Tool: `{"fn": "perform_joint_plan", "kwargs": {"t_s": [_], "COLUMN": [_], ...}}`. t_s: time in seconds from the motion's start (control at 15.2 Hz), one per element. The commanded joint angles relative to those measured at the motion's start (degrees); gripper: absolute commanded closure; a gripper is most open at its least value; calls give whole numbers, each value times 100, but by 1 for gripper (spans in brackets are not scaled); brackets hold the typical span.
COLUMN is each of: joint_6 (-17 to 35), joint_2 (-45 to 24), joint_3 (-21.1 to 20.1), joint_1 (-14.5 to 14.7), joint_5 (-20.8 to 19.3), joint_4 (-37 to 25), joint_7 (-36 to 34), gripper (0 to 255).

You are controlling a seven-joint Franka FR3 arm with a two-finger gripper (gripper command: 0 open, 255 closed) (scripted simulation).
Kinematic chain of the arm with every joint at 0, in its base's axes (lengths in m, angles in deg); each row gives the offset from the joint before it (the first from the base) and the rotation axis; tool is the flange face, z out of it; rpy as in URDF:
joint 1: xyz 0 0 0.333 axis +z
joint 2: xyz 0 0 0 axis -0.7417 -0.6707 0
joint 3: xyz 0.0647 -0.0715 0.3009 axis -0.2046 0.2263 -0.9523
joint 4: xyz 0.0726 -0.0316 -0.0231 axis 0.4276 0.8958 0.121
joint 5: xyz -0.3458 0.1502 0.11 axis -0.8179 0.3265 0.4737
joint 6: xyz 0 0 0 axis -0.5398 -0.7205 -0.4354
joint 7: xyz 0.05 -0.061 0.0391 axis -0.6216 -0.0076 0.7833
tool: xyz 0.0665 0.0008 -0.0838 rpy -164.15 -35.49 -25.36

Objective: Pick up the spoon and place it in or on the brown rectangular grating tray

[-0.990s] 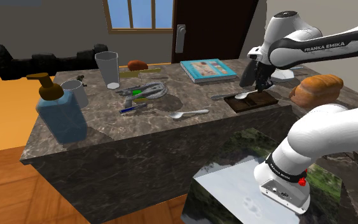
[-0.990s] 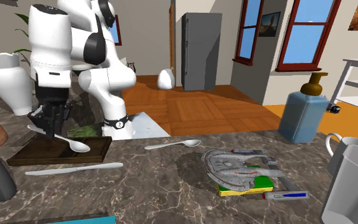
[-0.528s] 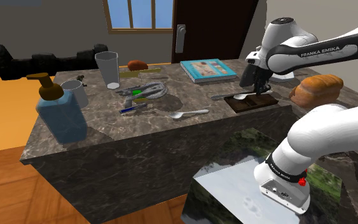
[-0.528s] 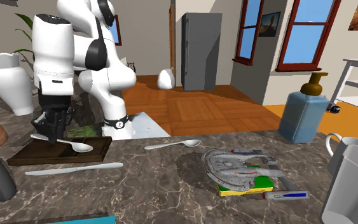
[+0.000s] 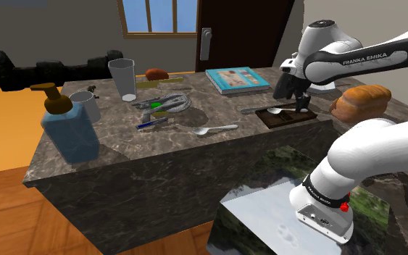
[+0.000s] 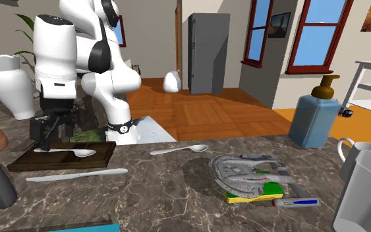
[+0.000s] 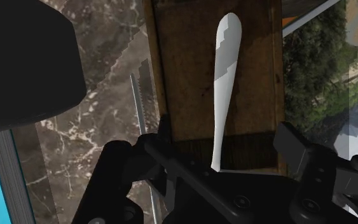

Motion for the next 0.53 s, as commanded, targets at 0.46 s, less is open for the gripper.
{"fn": "perform_joint_plan", "kwargs": {"t_s": [0.46], "joint_6": [-895], "joint_2": [435], "joint_3": [-348], "joint_1": [166], "joint_5": [394], "joint_4": [-434], "joint_7": [94], "gripper": [0]}}
